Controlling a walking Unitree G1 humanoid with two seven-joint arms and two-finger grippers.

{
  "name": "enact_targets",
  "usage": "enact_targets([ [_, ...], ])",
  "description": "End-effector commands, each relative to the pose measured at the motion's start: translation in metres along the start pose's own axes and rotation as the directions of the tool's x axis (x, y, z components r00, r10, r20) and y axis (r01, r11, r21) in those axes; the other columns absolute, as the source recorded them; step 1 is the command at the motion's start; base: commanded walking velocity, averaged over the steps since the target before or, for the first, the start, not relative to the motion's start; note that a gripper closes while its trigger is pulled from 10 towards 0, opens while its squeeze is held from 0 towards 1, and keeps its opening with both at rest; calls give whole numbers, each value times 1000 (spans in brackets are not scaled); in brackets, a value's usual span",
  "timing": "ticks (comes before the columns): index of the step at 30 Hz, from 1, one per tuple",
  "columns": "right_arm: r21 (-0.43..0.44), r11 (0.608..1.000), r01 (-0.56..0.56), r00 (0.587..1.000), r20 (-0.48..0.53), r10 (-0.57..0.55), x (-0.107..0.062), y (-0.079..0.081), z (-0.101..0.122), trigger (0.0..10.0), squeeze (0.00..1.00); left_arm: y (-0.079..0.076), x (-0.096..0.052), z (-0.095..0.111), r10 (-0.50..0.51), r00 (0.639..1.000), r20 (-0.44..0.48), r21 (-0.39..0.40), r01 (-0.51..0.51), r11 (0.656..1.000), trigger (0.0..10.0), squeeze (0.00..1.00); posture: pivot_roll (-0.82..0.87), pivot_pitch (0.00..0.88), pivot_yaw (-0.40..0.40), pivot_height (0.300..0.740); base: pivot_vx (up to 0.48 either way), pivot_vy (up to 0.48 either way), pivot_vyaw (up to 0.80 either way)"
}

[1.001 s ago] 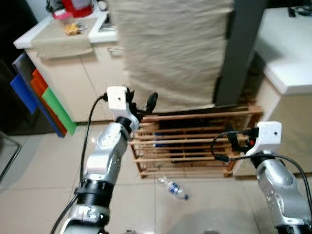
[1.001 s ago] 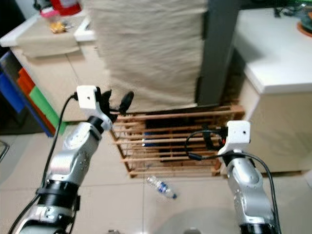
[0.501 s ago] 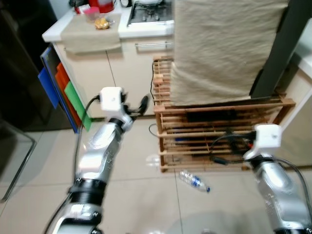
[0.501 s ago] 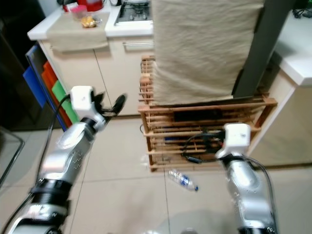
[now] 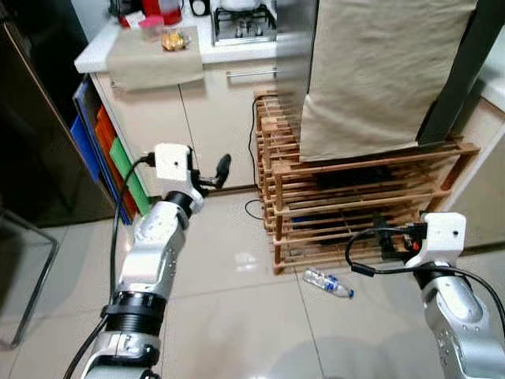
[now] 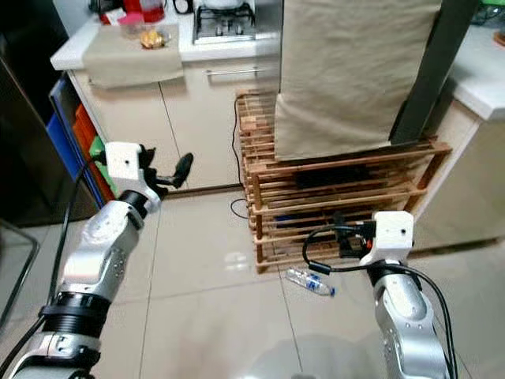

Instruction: Restocking fridge

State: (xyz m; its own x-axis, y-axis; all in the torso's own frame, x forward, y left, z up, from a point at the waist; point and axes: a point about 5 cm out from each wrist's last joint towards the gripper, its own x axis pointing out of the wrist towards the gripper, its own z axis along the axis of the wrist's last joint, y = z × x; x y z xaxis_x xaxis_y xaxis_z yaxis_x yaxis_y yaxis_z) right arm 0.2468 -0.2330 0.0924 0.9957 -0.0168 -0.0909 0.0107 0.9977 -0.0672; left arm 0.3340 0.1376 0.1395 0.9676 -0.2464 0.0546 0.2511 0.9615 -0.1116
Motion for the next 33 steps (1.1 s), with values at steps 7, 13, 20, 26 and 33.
enact_targets([
  [7,5,999,31,999,43,-32,2,-1,7,10000,0,-2,2,-2,-34,999,-14,-1,34,999,10000,0,-207,0,117,740,379,293,0],
  [13,18,1000,3,999,42,-3,3,6,5,10000,0,1,1,-7,-1,999,-36,-67,-2,998,10000,0,-203,0,115,740,356,319,0],
  [20,19,1000,-22,999,47,21,4,12,5,10000,0,1,1,-7,-5,999,-42,-69,2,998,10000,0,-200,0,112,740,214,411,0],
  [26,9,999,-31,998,46,31,6,16,5,10000,0,-2,3,-5,-16,999,-37,-63,14,998,10000,0,-201,0,109,740,200,416,0],
  [33,-16,998,-63,996,63,64,8,25,10,10000,0,-10,6,-2,-63,998,-27,-33,62,998,10000,0,-203,0,111,740,301,364,0],
])
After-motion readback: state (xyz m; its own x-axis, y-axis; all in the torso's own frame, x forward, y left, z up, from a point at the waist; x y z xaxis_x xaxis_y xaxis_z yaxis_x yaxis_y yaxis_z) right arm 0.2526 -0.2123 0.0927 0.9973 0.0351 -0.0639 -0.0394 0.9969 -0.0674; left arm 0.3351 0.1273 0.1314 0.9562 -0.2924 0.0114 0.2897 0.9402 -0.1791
